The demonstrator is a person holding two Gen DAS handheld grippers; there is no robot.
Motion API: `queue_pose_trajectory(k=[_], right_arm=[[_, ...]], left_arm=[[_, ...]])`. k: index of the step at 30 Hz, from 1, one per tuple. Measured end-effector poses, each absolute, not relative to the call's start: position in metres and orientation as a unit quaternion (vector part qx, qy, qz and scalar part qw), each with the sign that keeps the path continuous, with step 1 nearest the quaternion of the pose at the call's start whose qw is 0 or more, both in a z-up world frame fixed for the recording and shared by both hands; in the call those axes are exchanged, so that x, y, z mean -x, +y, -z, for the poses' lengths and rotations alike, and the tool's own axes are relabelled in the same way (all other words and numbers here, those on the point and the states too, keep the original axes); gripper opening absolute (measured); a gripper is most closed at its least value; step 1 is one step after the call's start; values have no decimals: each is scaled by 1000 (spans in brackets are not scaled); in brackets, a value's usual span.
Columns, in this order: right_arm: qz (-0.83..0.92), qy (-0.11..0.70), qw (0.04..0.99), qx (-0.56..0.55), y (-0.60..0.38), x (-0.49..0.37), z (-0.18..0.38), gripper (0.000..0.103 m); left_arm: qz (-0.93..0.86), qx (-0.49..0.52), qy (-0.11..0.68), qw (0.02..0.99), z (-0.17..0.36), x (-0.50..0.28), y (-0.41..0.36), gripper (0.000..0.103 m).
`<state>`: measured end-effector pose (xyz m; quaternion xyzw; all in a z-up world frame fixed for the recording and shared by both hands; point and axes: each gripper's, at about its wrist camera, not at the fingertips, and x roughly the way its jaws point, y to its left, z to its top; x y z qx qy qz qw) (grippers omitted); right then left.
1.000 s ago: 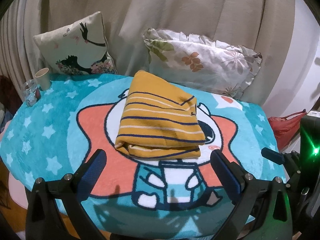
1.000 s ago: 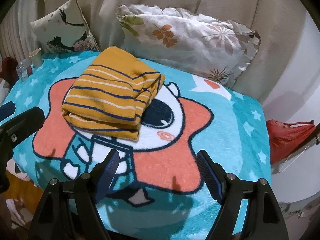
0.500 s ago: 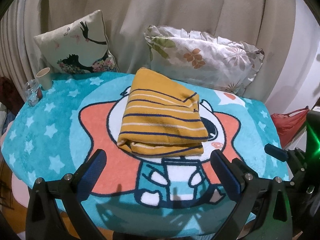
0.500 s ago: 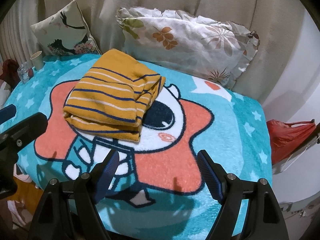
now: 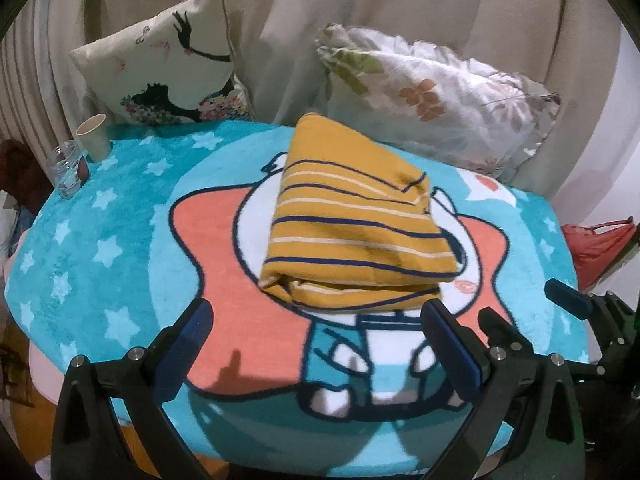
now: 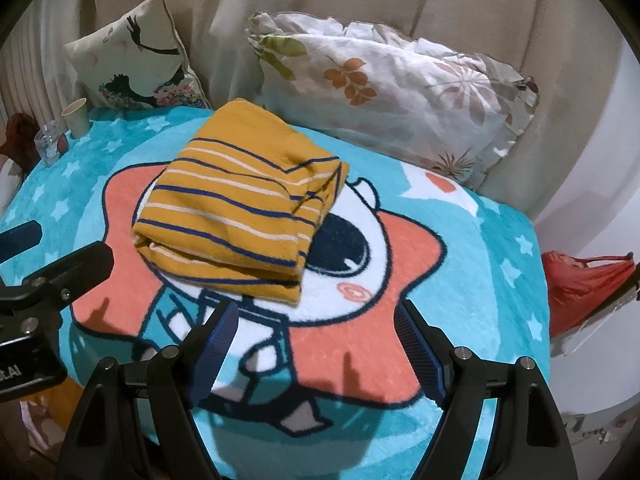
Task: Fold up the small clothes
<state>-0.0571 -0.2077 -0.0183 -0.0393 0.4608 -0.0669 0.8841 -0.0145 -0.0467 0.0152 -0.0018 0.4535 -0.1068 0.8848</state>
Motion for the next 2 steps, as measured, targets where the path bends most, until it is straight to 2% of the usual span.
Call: queue_pose_trajectory(k=[2], right_arm=[[68,463,883,39,-204,51,19,84]], left_arm=[[102,-1,456,884,-14,8,-42,103]])
